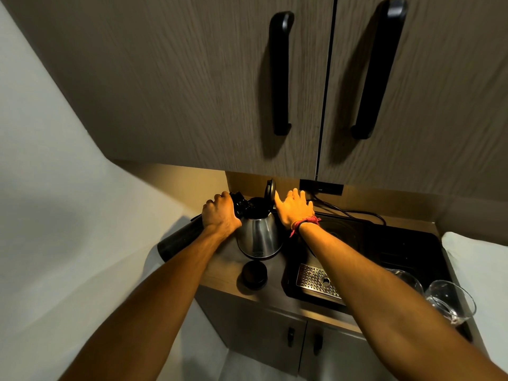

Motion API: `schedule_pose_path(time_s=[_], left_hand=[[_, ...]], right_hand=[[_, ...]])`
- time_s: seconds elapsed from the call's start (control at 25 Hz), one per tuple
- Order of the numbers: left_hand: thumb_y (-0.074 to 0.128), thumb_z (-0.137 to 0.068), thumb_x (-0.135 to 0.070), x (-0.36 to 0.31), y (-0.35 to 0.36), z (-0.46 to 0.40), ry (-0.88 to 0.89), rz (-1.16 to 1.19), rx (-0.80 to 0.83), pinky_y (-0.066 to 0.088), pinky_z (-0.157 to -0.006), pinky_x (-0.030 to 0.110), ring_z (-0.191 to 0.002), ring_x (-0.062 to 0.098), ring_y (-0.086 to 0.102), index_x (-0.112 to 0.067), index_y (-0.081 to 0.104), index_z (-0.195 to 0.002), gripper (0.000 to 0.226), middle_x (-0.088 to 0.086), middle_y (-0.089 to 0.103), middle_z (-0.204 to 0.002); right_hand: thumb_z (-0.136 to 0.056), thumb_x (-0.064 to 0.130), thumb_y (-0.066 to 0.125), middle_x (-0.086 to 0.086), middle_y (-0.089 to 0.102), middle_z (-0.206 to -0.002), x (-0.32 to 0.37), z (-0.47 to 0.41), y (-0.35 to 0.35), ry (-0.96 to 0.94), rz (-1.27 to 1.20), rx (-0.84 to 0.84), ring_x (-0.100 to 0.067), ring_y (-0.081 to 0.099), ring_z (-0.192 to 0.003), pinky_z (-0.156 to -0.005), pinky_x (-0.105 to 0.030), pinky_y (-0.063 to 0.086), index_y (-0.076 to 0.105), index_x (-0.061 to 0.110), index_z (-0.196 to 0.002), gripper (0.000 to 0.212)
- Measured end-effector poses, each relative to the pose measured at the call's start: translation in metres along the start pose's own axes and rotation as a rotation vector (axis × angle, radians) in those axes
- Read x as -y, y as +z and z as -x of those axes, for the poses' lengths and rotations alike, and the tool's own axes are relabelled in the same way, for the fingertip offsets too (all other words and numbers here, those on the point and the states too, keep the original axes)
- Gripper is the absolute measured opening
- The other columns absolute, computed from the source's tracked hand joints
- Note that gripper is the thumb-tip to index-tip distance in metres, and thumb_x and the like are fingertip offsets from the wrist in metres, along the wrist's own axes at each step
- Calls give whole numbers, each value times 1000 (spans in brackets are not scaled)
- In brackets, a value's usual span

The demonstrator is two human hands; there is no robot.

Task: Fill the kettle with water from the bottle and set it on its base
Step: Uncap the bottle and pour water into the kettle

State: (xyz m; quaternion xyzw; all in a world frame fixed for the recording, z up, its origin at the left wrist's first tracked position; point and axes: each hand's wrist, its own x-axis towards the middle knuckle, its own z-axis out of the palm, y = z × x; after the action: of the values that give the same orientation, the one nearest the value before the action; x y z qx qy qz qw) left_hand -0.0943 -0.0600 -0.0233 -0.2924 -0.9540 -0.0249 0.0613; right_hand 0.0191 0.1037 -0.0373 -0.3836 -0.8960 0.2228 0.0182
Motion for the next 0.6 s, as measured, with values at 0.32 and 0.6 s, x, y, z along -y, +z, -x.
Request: schedule_pose_path(time_s=[0.32, 0.6], left_hand=[[82, -70, -36, -3, -2, -2, 9, 102, -17, 55, -88, 42, -108, 34, 65, -7, 51, -124, 68, 14, 63, -121], [85, -62, -52, -5, 2, -5, -3, 436, 30, 58, -88, 44, -107, 31, 64, -9, 50, -128, 86, 11, 64, -120]], right_hand=[[-103, 49, 22, -16, 14, -167, -2, 1, -2, -71, 138, 52, -35, 8, -157, -124, -57, 16, 19, 17, -161, 66], [-105, 38, 27, -16, 17, -165, 1, -2, 0, -95, 152, 72, -36, 10, -156, -123, -61, 16, 22, 15, -160, 59]])
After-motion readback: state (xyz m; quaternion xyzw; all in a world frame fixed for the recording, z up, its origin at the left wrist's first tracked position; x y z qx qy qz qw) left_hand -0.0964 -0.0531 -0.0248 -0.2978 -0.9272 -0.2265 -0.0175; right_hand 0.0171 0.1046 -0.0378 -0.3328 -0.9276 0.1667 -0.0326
